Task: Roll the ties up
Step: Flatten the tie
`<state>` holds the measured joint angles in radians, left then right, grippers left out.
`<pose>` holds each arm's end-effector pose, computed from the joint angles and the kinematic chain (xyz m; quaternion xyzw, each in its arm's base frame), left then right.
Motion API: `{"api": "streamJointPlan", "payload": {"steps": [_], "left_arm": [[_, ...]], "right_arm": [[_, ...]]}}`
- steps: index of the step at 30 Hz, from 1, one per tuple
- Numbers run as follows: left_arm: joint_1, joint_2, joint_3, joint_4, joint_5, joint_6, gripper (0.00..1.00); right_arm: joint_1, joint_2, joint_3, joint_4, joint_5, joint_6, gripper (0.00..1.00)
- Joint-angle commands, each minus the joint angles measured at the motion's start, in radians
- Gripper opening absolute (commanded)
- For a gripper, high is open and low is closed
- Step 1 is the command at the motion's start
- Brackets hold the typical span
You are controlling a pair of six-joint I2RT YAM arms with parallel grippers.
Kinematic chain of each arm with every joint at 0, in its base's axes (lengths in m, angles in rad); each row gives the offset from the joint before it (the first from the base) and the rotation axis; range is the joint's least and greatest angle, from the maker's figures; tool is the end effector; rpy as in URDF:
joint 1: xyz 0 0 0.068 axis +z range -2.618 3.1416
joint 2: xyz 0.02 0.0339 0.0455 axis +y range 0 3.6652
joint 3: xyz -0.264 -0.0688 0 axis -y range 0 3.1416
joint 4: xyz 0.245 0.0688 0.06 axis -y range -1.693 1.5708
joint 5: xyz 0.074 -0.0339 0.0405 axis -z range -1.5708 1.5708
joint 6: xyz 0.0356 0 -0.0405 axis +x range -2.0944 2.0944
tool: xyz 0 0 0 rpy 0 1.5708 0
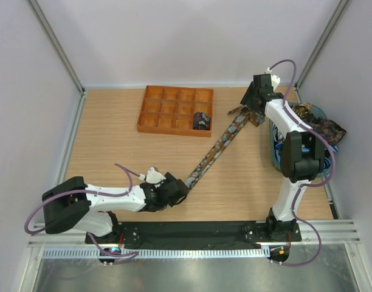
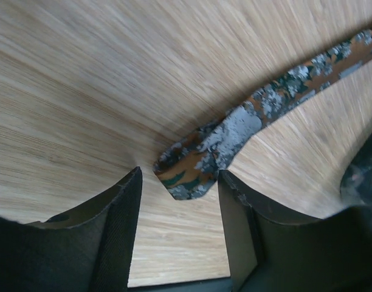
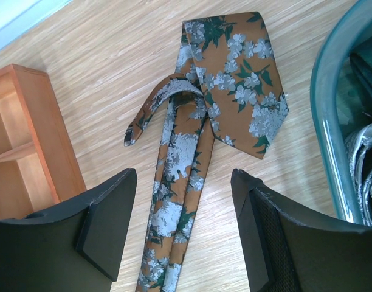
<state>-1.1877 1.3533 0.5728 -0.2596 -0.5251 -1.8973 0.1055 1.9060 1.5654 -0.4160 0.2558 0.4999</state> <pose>0.1034 -0.2089 0.1511 -0.3876 0.8502 -0.2461 0.2575 0.4352 0.0370 0.2631 0.2280 0.8832 0.0053 0.4098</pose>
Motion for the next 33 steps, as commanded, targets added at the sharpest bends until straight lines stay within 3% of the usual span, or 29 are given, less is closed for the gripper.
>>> {"api": "streamJointPlan", "payload": {"steps": [1,6,9,14,16,20,27,33], "left_arm": [[-0.007,0.038,0.025,-0.010,-0.088,-0.088,0.53],[-0.007,0.063,0.003,0.023,-0.139,-0.115,0.30],[-0.006,0.069,-0.002,0.056,-0.147,-0.092,0.00],[0.028,-0.040,-0.053,-0.025,-0.150,-0.022,0.01],[0.104,-0.113,-0.106,-0.062,-0.132,0.021,0.01],[0.203,-0.387,-0.165,-0.208,-0.165,0.183,0.00],[0.298,-0.718,-0.223,-0.420,-0.170,0.326,0.01],[0.313,-0.793,-0.264,-0.464,-0.170,0.356,0.00]], "right_arm": [[-0.007,-0.068,-0.007,0.043,-0.013,0.015,0.71],[-0.007,-0.076,-0.019,0.042,-0.001,0.014,0.71],[-0.010,-0.079,-0.025,0.043,0.005,0.012,0.71],[-0.010,-0.070,-0.022,0.017,0.007,-0.001,0.71],[-0.010,-0.062,-0.022,-0.009,0.002,-0.001,0.71],[0.008,-0.051,-0.076,0.002,-0.044,0.015,0.71],[0.126,-0.035,-0.126,-0.041,0.049,-0.026,0.68],[0.224,-0.076,-0.257,-0.010,0.124,-0.043,0.63]]}}
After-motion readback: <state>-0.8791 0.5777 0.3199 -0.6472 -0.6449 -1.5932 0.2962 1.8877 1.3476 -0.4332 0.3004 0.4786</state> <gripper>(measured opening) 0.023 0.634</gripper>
